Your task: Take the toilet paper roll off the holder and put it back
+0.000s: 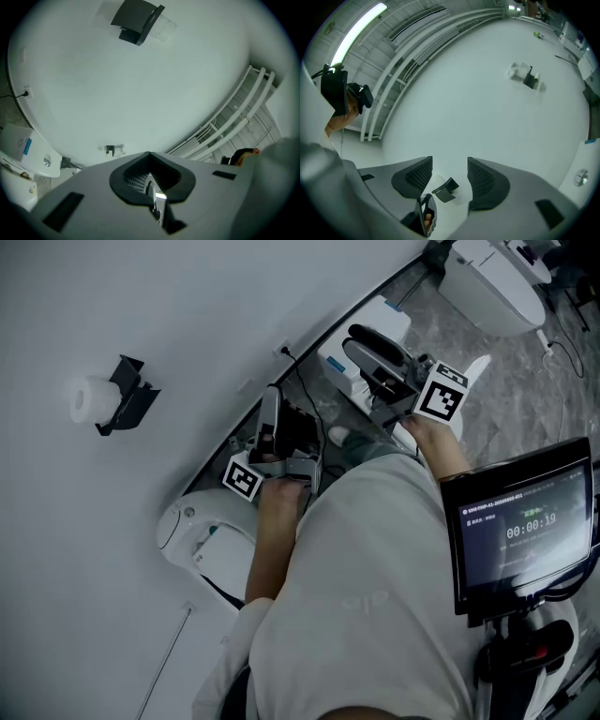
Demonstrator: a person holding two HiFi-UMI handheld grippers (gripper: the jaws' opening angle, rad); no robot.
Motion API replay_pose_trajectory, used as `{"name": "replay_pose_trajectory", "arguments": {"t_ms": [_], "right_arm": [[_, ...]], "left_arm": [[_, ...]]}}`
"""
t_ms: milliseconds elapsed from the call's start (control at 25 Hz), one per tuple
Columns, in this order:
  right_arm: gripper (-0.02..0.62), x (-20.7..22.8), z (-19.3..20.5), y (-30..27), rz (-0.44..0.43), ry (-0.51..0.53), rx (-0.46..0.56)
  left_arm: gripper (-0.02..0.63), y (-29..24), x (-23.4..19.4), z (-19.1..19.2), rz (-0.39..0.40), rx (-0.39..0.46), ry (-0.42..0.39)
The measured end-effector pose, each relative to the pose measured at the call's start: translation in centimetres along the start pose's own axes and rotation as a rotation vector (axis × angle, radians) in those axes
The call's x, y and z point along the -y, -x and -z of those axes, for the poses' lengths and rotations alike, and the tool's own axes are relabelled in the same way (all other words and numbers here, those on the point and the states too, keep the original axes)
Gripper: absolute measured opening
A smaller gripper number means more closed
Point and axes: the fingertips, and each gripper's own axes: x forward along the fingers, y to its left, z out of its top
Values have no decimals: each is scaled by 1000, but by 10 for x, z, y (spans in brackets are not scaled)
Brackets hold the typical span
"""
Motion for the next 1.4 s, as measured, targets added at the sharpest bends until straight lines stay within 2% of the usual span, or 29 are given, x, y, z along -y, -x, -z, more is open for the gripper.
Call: {"name": "replay_pose_trajectory", "arguments": {"t_ms": [240, 640, 1240, 1280, 1320, 1400], "right_arm": [[241, 7, 0, 7, 22, -37, 32], [241, 10, -5, 14, 46, -35, 59], [241, 5, -5, 10, 24, -30, 69], [238, 7, -3, 11, 43, -21, 60], [195, 13, 1, 12, 75, -20, 45], [176, 25, 7, 16, 109, -74, 50]], "left_arm": [[5, -3, -8, 5, -8, -15, 18], [5, -5, -15, 12, -25, -31, 43], [5, -4, -13, 7, -23, -20, 36], [5, -4, -14, 7, -23, -19, 35], [5, -3, -14, 7, -24, -19, 35], [5, -2, -14, 8, -25, -17, 34]]}}
